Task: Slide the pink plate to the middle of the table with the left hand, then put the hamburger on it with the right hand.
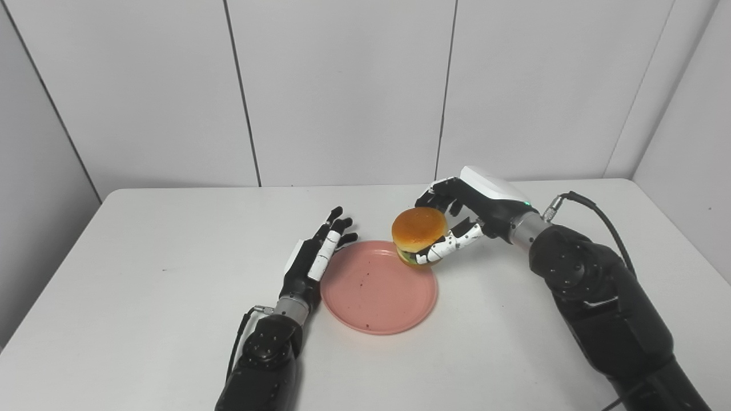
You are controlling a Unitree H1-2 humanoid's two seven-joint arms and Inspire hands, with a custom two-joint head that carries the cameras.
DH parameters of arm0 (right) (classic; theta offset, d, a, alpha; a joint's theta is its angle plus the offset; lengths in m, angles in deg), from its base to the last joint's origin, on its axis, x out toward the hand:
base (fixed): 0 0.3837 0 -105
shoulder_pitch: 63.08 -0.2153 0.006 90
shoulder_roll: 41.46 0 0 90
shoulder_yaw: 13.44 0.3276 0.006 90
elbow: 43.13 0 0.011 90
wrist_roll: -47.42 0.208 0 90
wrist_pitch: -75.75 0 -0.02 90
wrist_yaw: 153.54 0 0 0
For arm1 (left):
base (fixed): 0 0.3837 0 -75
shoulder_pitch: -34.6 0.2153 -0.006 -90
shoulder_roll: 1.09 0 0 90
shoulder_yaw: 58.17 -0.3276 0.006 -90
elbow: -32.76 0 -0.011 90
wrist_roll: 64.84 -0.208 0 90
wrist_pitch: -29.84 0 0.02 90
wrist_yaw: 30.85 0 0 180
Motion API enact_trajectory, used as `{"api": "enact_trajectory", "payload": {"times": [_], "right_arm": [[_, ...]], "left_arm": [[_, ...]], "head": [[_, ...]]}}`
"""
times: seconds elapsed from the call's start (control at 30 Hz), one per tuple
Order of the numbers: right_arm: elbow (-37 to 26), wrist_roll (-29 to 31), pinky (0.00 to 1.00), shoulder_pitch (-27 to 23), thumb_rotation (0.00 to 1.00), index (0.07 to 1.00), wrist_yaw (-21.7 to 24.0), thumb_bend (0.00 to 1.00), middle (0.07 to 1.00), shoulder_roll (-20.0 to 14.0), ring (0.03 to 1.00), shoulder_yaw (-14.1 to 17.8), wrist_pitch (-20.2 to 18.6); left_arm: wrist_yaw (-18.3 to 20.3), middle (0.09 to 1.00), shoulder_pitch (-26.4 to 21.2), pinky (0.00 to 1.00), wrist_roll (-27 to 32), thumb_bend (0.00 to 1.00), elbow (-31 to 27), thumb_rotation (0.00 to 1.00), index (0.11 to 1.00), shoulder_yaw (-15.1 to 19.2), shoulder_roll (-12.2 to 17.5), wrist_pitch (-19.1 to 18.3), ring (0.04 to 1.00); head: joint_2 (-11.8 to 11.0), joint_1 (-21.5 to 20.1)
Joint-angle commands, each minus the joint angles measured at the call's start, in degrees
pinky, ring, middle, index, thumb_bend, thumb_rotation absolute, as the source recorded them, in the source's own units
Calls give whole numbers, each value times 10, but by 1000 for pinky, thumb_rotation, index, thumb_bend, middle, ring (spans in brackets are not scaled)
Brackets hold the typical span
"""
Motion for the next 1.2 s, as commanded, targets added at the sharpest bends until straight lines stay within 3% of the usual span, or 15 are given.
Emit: {"api": "enact_trajectory", "payload": {"times": [0.0, 0.2, 0.5, 0.87, 1.17], "right_arm": [[2, -4, 620, -36, 395, 599, -31, 923, 603, 6, 602, -2, 22], [38, -3, 509, -43, 395, 599, -44, 915, 599, 40, 568, -25, 21], [74, -2, 504, -47, 378, 605, -51, 898, 601, 62, 566, -44, 17], [103, -1, 441, -38, 341, 609, -57, 865, 574, 64, 514, -61, 21], [132, 2, 428, -37, 324, 605, -67, 862, 565, 61, 505, -68, 25]], "left_arm": [[-8, 902, 30, 795, -1, 829, 16, 898, 932, -3, -13, 0, 832], [-4, 899, 35, 791, 3, 790, 5, 890, 934, -3, -15, -2, 833], [-2, 910, 39, 823, 2, 795, -1, 892, 934, -4, -17, -3, 842], [-6, 910, 49, 815, -1, 811, -25, 893, 934, -6, -14, -21, 840], [-4, 910, 53, 797, -1, 791, -28, 892, 942, -7, -10, -15, 828]], "head": [[1, 3], [3, 7], [9, 19], [13, 23], [17, 16]]}}
